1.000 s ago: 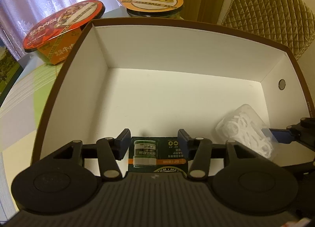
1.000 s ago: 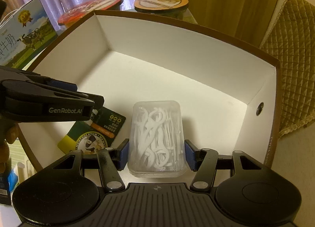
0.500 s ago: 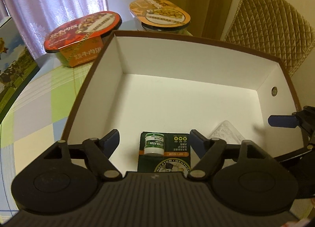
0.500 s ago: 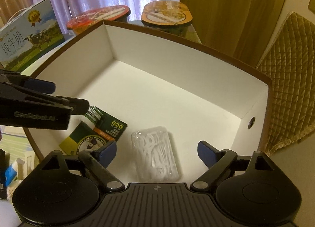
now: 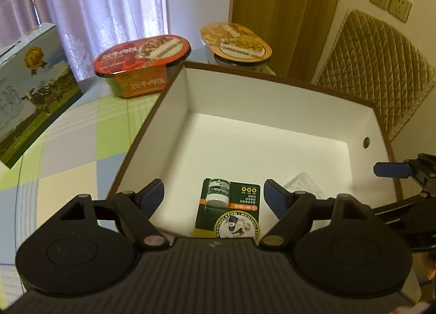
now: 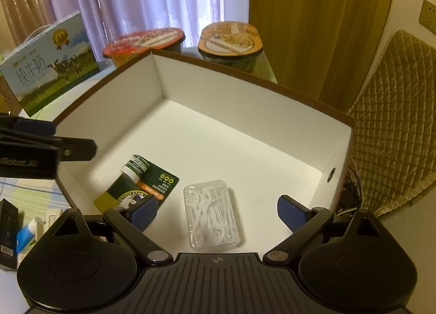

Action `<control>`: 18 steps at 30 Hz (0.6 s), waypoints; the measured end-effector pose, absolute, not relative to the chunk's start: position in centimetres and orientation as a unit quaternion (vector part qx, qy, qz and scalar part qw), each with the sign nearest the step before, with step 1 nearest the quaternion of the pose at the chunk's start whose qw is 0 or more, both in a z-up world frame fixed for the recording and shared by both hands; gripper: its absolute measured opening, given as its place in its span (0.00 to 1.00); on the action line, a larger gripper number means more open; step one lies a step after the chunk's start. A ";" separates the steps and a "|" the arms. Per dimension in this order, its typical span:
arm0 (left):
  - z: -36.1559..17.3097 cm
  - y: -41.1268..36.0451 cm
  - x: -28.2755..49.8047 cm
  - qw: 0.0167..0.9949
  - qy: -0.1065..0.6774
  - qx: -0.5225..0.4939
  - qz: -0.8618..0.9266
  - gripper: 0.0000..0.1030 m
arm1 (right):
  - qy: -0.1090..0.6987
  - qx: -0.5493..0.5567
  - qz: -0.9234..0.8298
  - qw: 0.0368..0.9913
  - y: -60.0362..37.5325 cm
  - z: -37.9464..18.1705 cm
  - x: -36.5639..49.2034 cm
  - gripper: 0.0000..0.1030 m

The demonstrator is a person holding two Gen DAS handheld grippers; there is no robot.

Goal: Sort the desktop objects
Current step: 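Open the right gripper to drop the floss box while the left releases the jar, then withdraw both grippers from the brown box back toward the table items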

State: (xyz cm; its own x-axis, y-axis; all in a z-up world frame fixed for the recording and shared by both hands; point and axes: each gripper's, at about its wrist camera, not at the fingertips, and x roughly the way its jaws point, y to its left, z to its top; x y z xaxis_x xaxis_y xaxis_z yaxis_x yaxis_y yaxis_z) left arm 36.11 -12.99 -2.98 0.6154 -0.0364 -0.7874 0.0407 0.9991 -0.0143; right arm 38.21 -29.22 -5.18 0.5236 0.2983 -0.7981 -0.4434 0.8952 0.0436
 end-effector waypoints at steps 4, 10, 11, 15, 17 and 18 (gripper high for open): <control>-1.7 -12.9 34.0 0.907 0.422 0.003 -0.014 0.83 | 0.427 -0.081 0.219 0.873 -29.6 -4.3 36.9 0.92; -0.4 -12.1 31.0 0.913 0.408 -0.001 -0.007 0.84 | 0.408 -0.080 0.231 0.880 -29.8 -3.1 34.2 0.93; -0.2 -11.9 30.5 0.914 0.405 -0.001 -0.006 0.85 | 0.403 -0.080 0.232 0.882 -29.8 -2.9 33.7 0.93; 0.8 -11.1 28.2 0.919 0.394 -0.002 0.004 0.85 | 0.391 -0.077 0.234 0.887 -29.8 -2.1 32.0 0.94; 1.2 -10.7 27.1 0.921 0.389 0.000 0.006 0.85 | 0.386 -0.075 0.234 0.889 -29.9 -1.7 31.2 0.94; 1.5 -10.5 26.5 0.923 0.386 0.002 0.008 0.85 | 0.385 -0.075 0.234 0.890 -29.9 -1.6 30.8 0.94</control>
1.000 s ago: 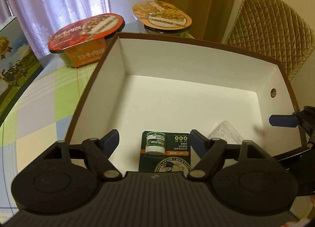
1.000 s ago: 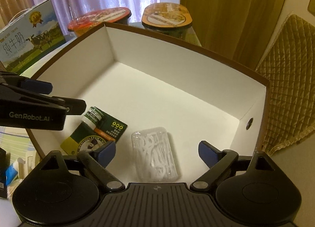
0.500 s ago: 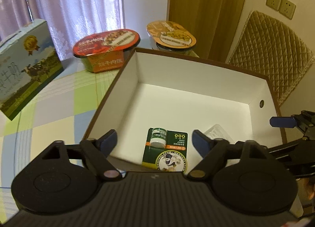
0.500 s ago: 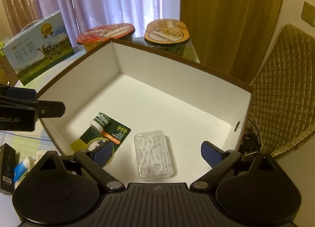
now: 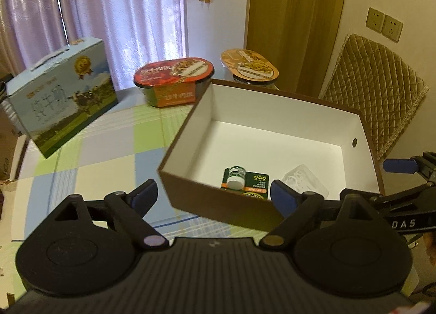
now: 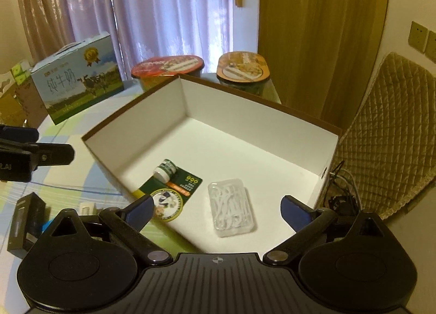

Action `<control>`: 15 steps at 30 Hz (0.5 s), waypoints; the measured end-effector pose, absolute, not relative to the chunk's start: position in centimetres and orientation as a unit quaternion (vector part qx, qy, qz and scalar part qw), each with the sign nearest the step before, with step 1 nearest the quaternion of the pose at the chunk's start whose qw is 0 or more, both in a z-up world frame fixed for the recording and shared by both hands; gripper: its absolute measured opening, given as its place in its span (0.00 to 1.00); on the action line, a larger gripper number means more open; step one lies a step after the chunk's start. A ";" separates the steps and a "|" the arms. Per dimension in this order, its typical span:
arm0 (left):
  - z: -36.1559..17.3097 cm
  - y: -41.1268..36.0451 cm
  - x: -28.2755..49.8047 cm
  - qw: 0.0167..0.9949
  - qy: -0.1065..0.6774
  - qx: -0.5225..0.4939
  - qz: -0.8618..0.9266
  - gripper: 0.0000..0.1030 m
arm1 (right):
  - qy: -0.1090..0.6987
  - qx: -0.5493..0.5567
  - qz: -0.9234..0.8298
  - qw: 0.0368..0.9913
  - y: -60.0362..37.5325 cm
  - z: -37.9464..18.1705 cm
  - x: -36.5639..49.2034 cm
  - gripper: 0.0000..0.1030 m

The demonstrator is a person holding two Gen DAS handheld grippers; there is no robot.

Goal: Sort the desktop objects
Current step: 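Withdraw both grippers from the brown box back toward the table items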

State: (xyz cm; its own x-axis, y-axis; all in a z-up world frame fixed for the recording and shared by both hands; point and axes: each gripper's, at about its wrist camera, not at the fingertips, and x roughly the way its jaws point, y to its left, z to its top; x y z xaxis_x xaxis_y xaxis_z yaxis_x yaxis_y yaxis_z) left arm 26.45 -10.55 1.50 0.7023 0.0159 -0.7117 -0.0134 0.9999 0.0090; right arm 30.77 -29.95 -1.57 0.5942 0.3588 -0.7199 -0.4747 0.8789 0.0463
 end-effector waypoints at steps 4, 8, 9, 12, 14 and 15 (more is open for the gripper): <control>2.5 -10.0 23.9 0.927 0.375 0.000 0.006 0.88 | 0.377 -0.085 0.231 0.893 -29.9 -1.1 28.9 0.95; 3.1 -9.3 21.6 0.930 0.368 -0.001 0.010 0.90 | 0.371 -0.075 0.239 0.894 -30.2 -0.6 27.1 0.95; 3.2 -9.1 21.0 0.930 0.367 -0.001 0.012 0.90 | 0.369 -0.072 0.243 0.894 -30.3 -0.5 26.6 0.95; 3.3 -8.7 19.2 0.930 0.367 -0.003 0.015 0.91 | 0.361 -0.064 0.251 0.896 -30.4 -0.2 25.3 0.95; 3.4 -8.5 18.2 0.929 0.369 -0.004 0.016 0.91 | 0.358 -0.064 0.259 0.895 -30.4 0.0 24.6 0.95; 3.4 -8.4 17.7 0.929 0.369 -0.005 0.017 0.91 | 0.355 -0.066 0.262 0.895 -30.4 0.1 24.2 0.95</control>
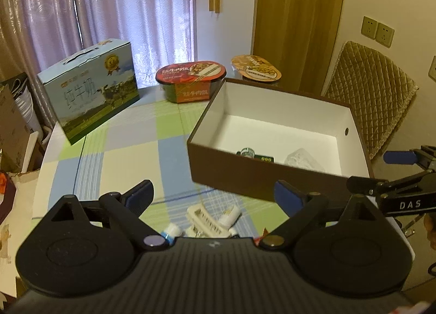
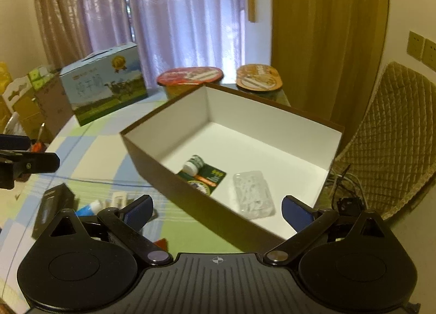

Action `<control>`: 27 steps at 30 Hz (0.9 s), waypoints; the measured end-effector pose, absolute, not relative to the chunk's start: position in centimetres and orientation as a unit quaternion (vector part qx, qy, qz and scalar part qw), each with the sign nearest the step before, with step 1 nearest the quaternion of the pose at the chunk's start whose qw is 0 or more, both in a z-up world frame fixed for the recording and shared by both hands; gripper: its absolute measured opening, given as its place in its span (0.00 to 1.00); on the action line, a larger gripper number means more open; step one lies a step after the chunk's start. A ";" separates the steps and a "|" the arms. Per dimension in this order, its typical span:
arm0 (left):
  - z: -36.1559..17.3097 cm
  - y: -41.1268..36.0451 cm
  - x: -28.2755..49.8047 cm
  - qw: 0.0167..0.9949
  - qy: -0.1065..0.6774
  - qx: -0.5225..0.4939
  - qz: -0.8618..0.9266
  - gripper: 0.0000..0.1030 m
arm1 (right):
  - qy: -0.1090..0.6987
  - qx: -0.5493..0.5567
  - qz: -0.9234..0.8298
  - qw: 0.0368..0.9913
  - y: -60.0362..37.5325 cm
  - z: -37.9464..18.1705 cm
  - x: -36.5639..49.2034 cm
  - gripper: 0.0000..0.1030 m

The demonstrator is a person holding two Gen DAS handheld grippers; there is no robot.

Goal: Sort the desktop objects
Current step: 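Withdraw both grippers from the brown box back toward the table items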

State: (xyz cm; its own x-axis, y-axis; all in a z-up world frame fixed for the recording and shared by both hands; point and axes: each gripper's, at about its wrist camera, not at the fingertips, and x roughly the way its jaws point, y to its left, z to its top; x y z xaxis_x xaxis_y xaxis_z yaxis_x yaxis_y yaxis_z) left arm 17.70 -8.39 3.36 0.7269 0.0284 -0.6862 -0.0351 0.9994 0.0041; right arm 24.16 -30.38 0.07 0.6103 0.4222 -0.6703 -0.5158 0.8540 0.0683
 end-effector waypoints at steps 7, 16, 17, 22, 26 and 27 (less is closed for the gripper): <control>3.4 -7.8 14.7 0.929 0.370 -0.009 0.027 0.92 | 0.348 -0.076 0.272 0.894 -29.9 0.4 22.0 0.96; 2.6 -7.3 12.4 0.925 0.378 -0.011 0.037 0.95 | 0.350 -0.086 0.287 0.888 -29.6 -0.2 20.0 0.96; 2.3 -7.2 12.1 0.924 0.381 -0.013 0.036 0.95 | 0.352 -0.087 0.289 0.886 -29.7 -0.4 19.8 0.96; 0.8 -6.9 11.1 0.916 0.399 -0.015 0.043 0.96 | 0.371 -0.083 0.296 0.876 -29.8 -1.6 19.3 0.96; -0.4 -6.7 10.5 0.909 0.414 -0.019 0.044 0.96 | 0.379 -0.087 0.303 0.870 -29.7 -2.4 18.9 0.96; -0.6 -6.7 10.4 0.907 0.418 -0.020 0.043 0.96 | 0.381 -0.089 0.305 0.869 -29.7 -2.6 18.8 0.96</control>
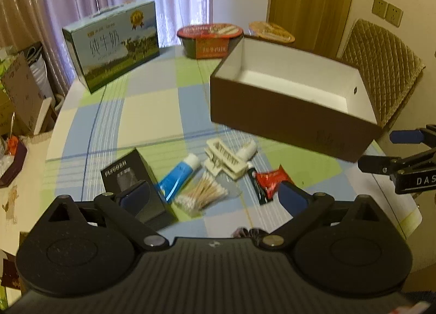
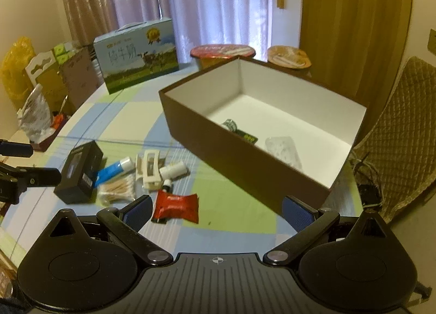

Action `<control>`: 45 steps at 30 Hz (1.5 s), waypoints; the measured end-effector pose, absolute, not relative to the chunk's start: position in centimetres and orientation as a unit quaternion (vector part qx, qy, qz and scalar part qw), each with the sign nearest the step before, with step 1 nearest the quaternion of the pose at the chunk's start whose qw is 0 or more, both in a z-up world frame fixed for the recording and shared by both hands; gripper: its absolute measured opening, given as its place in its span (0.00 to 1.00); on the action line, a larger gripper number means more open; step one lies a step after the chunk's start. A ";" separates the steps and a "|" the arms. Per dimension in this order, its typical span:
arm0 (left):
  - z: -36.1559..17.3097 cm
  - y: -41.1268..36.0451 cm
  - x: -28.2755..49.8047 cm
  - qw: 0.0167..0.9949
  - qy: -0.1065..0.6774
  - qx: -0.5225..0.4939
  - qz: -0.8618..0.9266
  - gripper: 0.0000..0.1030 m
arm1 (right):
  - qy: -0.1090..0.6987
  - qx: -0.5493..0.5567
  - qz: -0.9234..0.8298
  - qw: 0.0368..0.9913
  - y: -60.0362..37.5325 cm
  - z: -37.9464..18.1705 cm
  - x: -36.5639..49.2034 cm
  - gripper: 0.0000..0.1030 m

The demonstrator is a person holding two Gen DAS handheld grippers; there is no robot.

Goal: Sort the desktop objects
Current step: 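Withdraw both grippers from the brown box back toward the table items, then grasp the brown velvet scrunchie with the left gripper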

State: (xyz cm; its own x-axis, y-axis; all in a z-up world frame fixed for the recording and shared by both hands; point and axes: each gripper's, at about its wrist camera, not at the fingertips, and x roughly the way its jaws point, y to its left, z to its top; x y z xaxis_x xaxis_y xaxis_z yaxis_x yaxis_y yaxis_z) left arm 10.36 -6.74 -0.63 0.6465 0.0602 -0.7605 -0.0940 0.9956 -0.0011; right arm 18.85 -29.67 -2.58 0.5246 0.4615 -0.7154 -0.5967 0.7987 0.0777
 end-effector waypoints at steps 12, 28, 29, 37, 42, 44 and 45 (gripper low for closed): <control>-3.2 -7.2 9.8 0.895 0.445 -0.017 0.030 0.96 | 0.418 -0.102 0.299 0.852 -29.7 -5.5 18.4 0.96; -6.8 -7.9 9.4 0.877 0.479 -0.012 0.007 0.95 | 0.447 -0.115 0.303 0.834 -29.7 -8.1 18.3 0.96; -7.0 -7.9 9.4 0.876 0.482 -0.013 0.006 0.94 | 0.449 -0.116 0.303 0.833 -29.8 -8.3 18.3 0.96; -9.1 -8.9 10.0 0.868 0.495 -0.009 -0.013 0.89 | 0.464 -0.117 0.298 0.826 -30.5 -9.6 19.0 0.96; -10.7 -9.9 10.9 0.862 0.506 0.009 -0.022 0.87 | 0.473 -0.116 0.297 0.822 -31.0 -10.2 19.5 0.96; -11.3 -10.2 11.1 0.861 0.508 0.015 -0.022 0.86 | 0.476 -0.115 0.295 0.820 -31.3 -10.5 19.8 0.96; -11.5 -10.3 11.3 0.860 0.510 0.015 -0.023 0.85 | 0.477 -0.115 0.294 0.820 -31.4 -10.6 19.9 0.96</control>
State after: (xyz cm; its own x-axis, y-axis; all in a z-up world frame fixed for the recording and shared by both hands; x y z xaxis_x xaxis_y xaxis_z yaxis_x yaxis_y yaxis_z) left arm 11.28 -10.28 -11.51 0.4795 -0.0245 -0.8772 0.0542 0.9985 0.0018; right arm 19.91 -31.40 -10.62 0.3719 0.3722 -0.8504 -0.5925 0.8004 0.0913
